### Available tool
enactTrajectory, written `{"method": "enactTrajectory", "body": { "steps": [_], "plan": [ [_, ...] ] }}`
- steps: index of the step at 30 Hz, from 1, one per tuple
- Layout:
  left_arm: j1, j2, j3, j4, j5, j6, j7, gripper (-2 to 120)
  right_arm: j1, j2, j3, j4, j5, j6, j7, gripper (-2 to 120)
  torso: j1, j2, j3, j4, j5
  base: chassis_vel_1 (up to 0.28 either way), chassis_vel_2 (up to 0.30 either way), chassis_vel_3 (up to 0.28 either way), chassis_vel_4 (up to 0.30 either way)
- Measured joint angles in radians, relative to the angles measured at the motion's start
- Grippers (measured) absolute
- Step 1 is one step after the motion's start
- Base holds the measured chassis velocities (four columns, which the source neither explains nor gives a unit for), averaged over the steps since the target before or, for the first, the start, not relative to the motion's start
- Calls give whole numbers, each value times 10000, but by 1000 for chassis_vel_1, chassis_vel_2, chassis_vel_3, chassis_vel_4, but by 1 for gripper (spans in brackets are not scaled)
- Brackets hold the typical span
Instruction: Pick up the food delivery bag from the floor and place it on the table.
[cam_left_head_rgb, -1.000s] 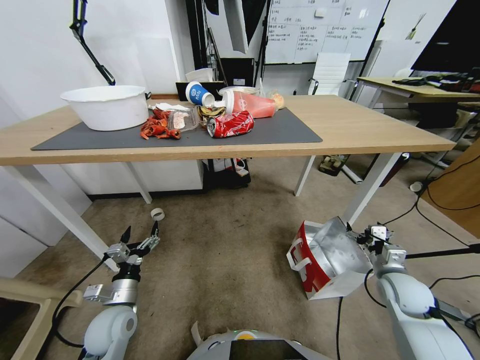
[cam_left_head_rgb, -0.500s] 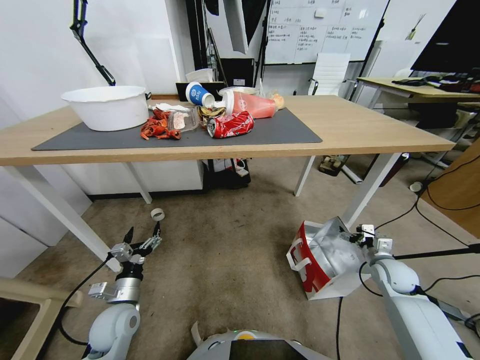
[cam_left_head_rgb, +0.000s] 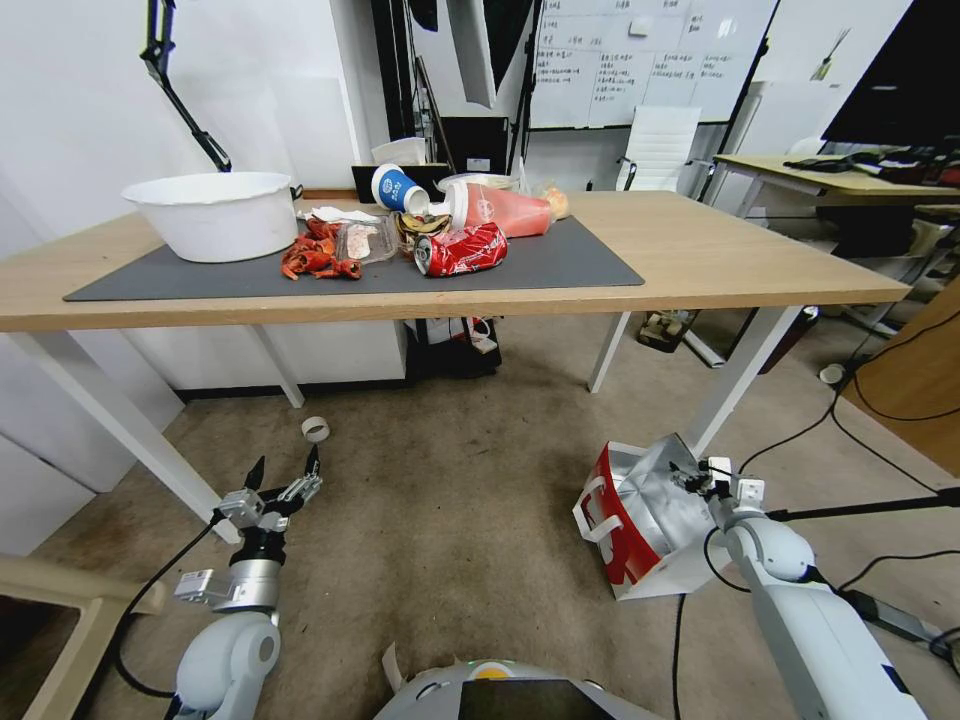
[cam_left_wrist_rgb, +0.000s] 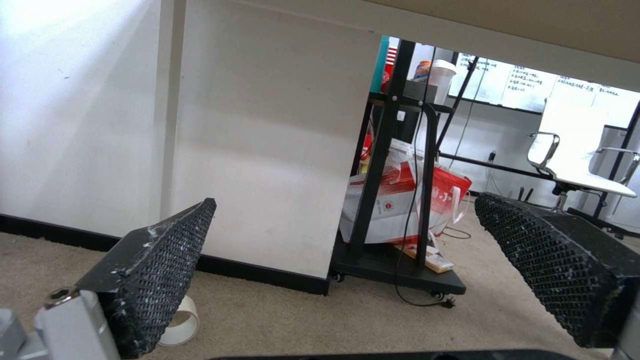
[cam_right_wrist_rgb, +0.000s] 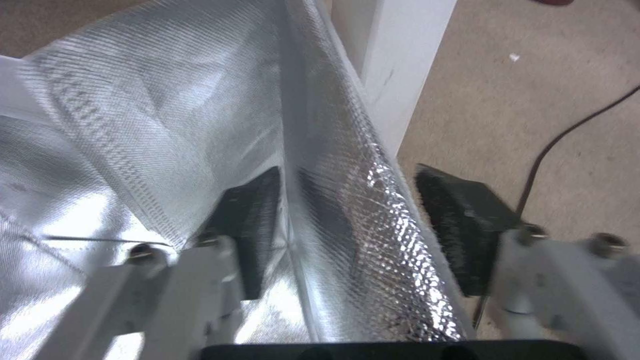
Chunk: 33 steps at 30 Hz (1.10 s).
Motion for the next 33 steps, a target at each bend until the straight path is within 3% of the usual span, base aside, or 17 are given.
{"method": "enactTrajectory", "body": {
  "steps": [5, 7, 13, 23, 33],
  "plan": [
    [16, -16, -9, -23, 1, 0, 0, 100, -21, 18, -6, 39, 57, -28, -5, 37, 0, 1, 0, 0, 0, 0, 0, 0, 0],
    [23, -26, -16, -29, 1, -1, -3, 100, -56, 34, -8, 171, 90, -40, -5, 23, 0, 2, 0, 1, 0, 0, 0, 0, 0],
    [-6, -23, -16, -19, 1, -5, -5, 100, -149, 52, 22, 316, 106, -41, -5, 2, 0, 2, 0, 1, 0, 0, 0, 0, 0],
    [-64, -2, 1, 124, -1, -92, -6, 100, -366, 153, 86, 613, 318, -145, 22, 0, 1, 3, 1, 0, 1, 0, 0, 0, 0],
    [-208, 7, 15, 280, -9, -61, -5, 100, -1294, -705, 46, 3452, 3076, -1321, 486, 0, 1, 3, 1, 0, 0, 0, 0, 0, 0]
  ]
}}
